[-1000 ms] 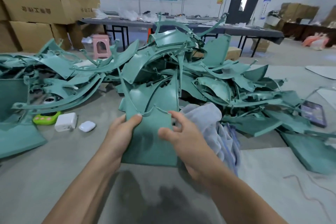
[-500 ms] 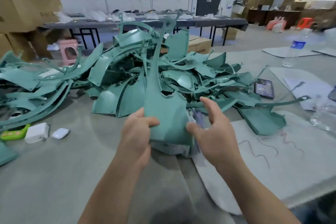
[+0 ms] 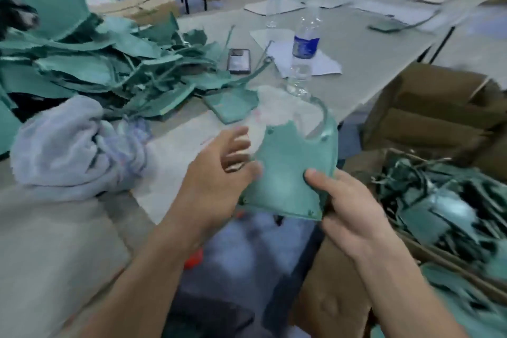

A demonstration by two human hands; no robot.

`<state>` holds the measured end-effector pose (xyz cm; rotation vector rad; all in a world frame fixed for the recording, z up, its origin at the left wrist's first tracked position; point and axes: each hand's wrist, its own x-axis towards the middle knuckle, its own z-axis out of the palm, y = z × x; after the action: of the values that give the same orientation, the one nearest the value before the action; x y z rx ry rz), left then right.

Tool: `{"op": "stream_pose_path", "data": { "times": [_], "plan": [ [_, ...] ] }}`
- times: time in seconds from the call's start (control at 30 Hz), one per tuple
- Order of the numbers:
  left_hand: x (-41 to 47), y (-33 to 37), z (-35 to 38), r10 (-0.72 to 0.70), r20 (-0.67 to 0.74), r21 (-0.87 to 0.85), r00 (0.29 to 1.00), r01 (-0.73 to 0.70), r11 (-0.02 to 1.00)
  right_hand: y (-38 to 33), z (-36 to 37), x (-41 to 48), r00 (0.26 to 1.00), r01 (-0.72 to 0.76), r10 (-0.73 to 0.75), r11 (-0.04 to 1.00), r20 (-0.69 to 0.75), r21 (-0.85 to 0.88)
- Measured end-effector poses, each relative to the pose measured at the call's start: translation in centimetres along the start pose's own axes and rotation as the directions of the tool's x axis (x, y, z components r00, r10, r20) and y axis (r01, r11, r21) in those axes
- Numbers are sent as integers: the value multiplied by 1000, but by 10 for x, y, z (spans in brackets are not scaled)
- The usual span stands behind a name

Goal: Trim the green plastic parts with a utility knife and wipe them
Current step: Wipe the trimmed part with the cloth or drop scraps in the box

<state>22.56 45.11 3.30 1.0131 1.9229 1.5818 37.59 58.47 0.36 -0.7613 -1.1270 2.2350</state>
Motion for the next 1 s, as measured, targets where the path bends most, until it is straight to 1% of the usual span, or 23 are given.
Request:
{"op": "stream_pose_path", "data": {
  "times": [0.03,0.07,0.1,0.17,0.23,0.27,0.33,0.37,0.4,0.43,0.47,0.53,0.57,0.6,0.63,0.67,0.73,0.77,0.83,0.9,1.0],
  "plan": [
    [-1,-9,23,-68,132,-110,989,83,991,2,-23,-11,999,-9,8,1000,-51,-19],
    [-4,-18,46,-120,236,-173,964,163,971,5,-44,-21,992,-22,19,999,-121,-29],
    [-8,-27,69,-174,308,-188,935,239,953,10,-65,-32,980,-48,42,998,-195,-28],
    [-14,-45,113,-281,396,-120,874,352,928,23,-106,-55,929,-124,122,992,-349,15],
    [-22,-63,154,-383,474,-42,793,455,889,40,-140,-81,850,-192,231,973,-473,129],
    [-27,-70,174,-439,507,-28,742,523,852,50,-157,-93,800,-210,288,956,-527,205],
    [-42,-79,209,-535,555,-50,637,668,743,65,-188,-113,681,-232,394,916,-617,329],
    [-50,-81,223,-565,569,-74,597,722,688,70,-202,-119,618,-244,438,896,-652,371],
    [-58,-82,236,-577,578,-91,576,749,656,74,-217,-123,567,-250,468,882,-678,399],
    [-64,-83,245,-577,577,-96,578,749,655,75,-233,-124,530,-237,481,875,-698,423],
    [-68,-83,252,-562,573,-97,597,730,677,73,-249,-123,505,-197,472,878,-723,435],
    [-67,-83,256,-508,572,-99,644,669,737,64,-282,-117,465,-21,402,896,-789,444],
    [-62,-82,254,-477,577,-103,663,638,763,59,-296,-113,455,80,372,888,-809,453],
    [-57,-81,251,-444,582,-110,681,607,787,54,-305,-110,457,150,368,866,-810,478],
    [-50,-80,247,-412,587,-126,697,581,804,53,-312,-106,462,173,389,842,-797,511],
    [-44,-79,243,-388,584,-150,713,565,812,56,-316,-102,460,151,431,824,-776,547],
    [-33,-77,234,-363,554,-207,749,547,811,69,-310,-92,452,44,515,802,-728,595],
    [-29,-76,229,-350,532,-232,771,531,815,77,-302,-86,463,-3,534,799,-707,601],
    [-23,-74,218,-327,483,-256,812,488,834,95,-279,-72,526,-91,549,796,-650,599],
    [-17,-71,206,-314,425,-255,849,445,859,112,-246,-56,604,-192,576,776,-552,600],
    [-10,-60,185,-274,314,-208,909,347,914,115,-192,-30,724,-275,552,781,-414,561]
  ]
}}
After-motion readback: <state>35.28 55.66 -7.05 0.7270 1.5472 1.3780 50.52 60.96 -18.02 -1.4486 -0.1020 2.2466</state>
